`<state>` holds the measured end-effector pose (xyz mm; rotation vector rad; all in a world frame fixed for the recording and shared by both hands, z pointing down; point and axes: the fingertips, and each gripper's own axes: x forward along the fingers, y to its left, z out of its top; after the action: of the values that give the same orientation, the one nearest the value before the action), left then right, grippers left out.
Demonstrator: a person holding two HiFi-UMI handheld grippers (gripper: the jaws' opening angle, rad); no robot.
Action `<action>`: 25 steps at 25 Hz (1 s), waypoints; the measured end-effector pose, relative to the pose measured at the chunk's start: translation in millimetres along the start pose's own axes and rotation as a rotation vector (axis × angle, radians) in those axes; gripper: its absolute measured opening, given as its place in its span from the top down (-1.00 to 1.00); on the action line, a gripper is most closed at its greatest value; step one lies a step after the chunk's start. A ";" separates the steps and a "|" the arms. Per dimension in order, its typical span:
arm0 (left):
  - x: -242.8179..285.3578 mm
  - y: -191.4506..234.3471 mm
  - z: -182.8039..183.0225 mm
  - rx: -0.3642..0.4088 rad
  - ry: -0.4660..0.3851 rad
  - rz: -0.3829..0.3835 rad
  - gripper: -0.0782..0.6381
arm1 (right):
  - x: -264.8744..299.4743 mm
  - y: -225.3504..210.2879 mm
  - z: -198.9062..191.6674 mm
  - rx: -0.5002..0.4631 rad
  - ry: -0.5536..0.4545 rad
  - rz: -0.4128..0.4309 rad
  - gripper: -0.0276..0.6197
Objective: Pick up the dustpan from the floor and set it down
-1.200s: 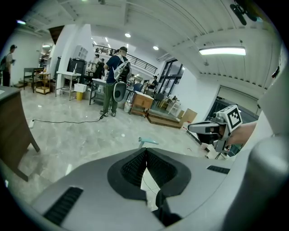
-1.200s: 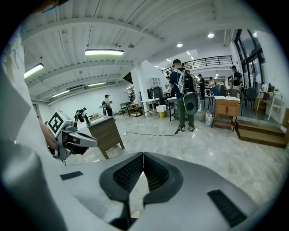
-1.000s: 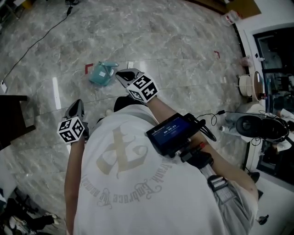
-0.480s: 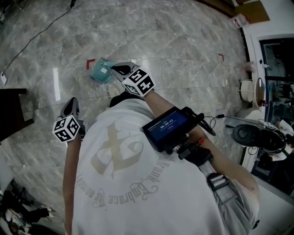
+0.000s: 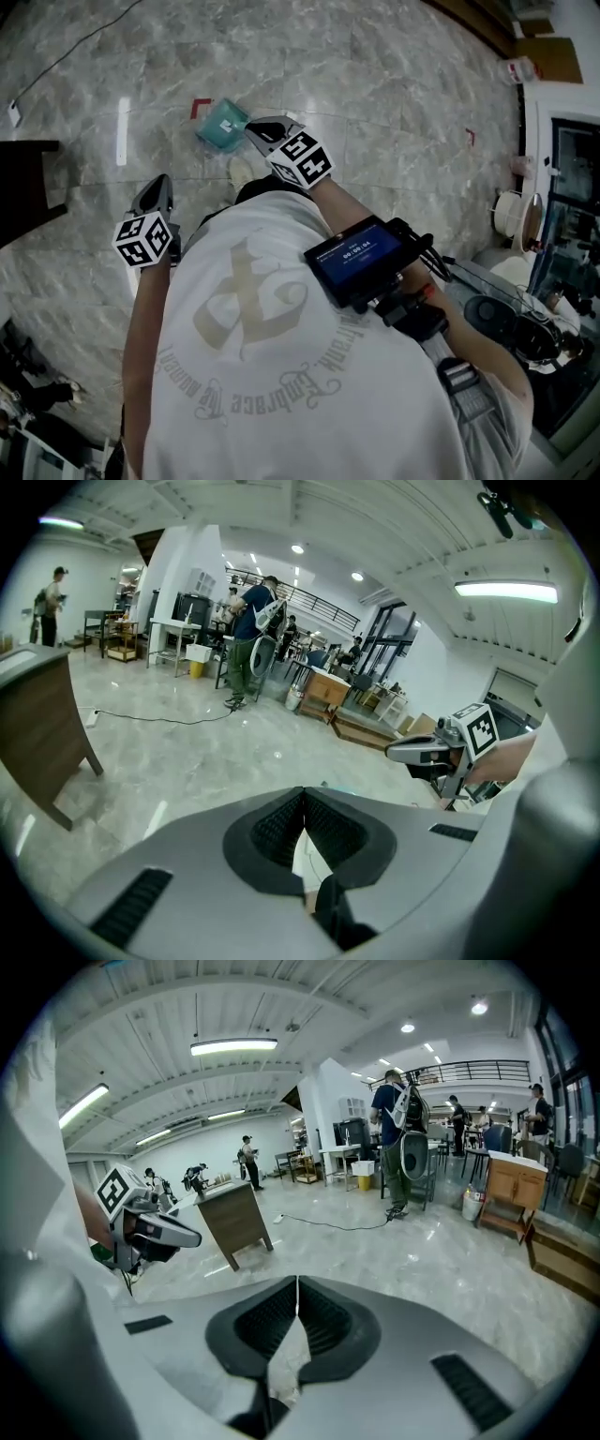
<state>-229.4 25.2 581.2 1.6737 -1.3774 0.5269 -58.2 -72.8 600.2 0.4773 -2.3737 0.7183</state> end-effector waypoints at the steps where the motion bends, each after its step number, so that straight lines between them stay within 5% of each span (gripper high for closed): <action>1: -2.6 -1.2 -0.4 -0.004 -0.002 0.005 0.75 | -0.2 0.2 -2.3 -0.004 0.010 0.004 0.86; 14: -43.3 -15.4 -36.4 -0.105 -0.043 0.130 0.75 | 14.0 3.3 -51.8 -0.184 0.186 0.083 0.85; 16: -17.5 -27.7 -12.7 -0.017 -0.021 0.057 0.75 | 0.4 -23.4 -61.7 -0.121 0.170 -0.020 0.85; 18: 35.2 -45.0 38.1 0.198 0.062 -0.145 0.75 | -30.6 -59.8 -80.0 0.074 0.124 -0.272 0.83; 20: 74.8 -62.9 71.7 0.338 0.121 -0.277 0.75 | -52.2 -88.9 -98.1 0.211 0.121 -0.442 0.49; 25: 71.7 -65.8 72.0 0.324 0.108 -0.251 0.75 | -54.6 -104.3 -126.7 0.239 0.224 -0.469 0.31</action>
<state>-161.3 -74.7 575.5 2.0123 -1.0240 0.7105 90.0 -71.0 689.2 0.9614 -1.8757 0.7863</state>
